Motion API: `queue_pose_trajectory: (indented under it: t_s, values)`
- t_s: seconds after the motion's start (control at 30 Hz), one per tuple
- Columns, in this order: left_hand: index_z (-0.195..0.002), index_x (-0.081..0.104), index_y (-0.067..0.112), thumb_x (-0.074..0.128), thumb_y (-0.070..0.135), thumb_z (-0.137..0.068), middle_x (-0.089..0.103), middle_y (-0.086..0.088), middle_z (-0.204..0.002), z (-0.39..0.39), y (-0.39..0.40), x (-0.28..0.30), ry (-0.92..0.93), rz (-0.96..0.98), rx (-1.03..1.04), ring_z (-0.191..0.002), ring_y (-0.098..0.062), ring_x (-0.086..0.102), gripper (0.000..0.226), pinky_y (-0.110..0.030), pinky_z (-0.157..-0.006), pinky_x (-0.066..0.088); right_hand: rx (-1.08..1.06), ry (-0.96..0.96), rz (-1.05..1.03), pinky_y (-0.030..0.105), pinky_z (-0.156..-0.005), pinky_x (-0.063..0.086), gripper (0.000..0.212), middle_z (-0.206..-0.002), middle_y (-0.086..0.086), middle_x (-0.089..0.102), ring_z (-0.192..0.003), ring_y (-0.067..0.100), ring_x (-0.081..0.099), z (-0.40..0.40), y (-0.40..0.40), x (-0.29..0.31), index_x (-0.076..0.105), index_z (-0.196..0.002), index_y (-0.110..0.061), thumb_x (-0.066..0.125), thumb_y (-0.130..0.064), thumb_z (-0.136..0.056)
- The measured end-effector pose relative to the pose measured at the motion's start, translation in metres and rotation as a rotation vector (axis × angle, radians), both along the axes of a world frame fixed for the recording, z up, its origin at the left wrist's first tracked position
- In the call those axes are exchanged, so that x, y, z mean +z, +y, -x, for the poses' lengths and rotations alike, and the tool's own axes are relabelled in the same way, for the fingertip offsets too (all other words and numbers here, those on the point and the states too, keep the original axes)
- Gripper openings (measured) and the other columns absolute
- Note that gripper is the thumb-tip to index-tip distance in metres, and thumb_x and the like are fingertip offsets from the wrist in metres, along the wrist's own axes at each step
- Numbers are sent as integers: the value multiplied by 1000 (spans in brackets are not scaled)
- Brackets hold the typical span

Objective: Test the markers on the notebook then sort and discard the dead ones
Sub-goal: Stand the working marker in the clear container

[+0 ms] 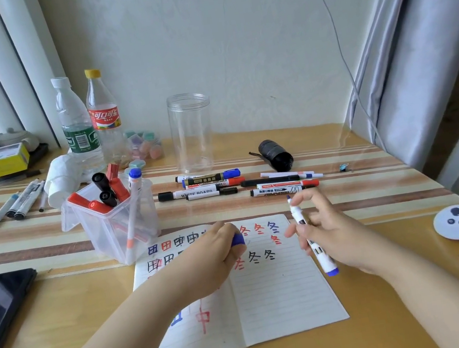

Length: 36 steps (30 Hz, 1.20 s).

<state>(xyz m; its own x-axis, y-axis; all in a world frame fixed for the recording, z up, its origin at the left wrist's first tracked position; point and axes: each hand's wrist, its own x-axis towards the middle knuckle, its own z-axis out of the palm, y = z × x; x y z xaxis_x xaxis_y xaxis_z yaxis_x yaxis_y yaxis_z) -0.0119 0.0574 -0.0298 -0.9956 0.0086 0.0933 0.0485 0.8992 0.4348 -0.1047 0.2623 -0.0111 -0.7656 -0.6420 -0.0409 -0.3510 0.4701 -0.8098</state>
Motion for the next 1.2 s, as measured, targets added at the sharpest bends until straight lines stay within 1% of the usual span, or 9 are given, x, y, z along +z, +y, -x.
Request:
queue_pose_trajectory:
  t_s: [0.1,0.23,0.3,0.37,0.47,0.6,0.73,0.87,1.2]
  values:
    - [-111,49,20,45,32,-94,47,6,-106,5,8,-3,27,8,-42,-91,-10,47,21,-19,-76,36,-51,-388,322,25,-63,50,30,-88,13,70,-65,12,59,0,3,-2,61,-108,-17,34,-7,-100]
    - [-107,52,19,49,32,-92,50,5,-103,14,17,-10,92,11,-64,-92,-12,47,21,-22,-78,40,-67,-760,613,21,-50,50,33,-71,18,62,-54,15,55,2,3,-10,58,-115,-2,35,7,-93]
    - [-108,53,17,48,33,-92,52,4,-104,20,20,-15,130,23,-64,-95,-14,46,23,-24,-81,39,-62,-694,572,21,-48,47,19,-67,13,61,-51,13,53,2,-1,-17,56,-109,-6,49,-3,-91]
    - [-108,54,15,43,41,-90,57,2,-104,25,23,-22,174,36,-63,-97,-17,47,34,-28,-82,40,-104,-512,437,23,-47,40,25,-60,6,58,-47,13,48,1,-5,-24,55,-97,-14,61,-32,-81]
    - [-102,59,14,29,51,-80,63,0,-96,28,23,-36,246,25,-55,-92,-22,53,53,-28,-78,37,-183,-251,344,23,-45,34,32,-51,1,50,-44,11,40,2,-12,-33,58,-90,-21,51,-51,-86]
    - [-98,58,18,34,42,-85,64,7,-91,30,19,-49,287,-10,-35,-92,-16,52,37,-27,-81,37,-260,-108,381,20,-45,27,27,-47,-5,38,-45,9,33,8,-20,-43,50,-77,-9,50,-36,-77]
    - [-94,58,20,34,41,-86,64,7,-86,30,21,-51,302,13,-50,-89,-11,49,33,-26,-84,34,-274,-3,272,25,-45,27,25,-45,-10,38,-45,11,33,11,-19,-49,44,-60,-23,59,-28,-79]
    - [-94,57,19,32,43,-85,63,6,-86,30,19,-52,287,11,-46,-87,-11,47,37,-20,-85,28,-289,100,256,15,-42,26,35,-43,-12,38,-41,4,32,10,-17,-54,39,-58,-17,62,-7,-83]
    - [-99,56,17,25,47,-83,64,2,-89,29,21,-49,255,28,-50,-90,-18,52,46,-25,-87,30,-292,137,233,12,-40,24,35,-43,-12,38,-40,4,33,10,-19,-53,39,-58,-14,63,-10,-83]
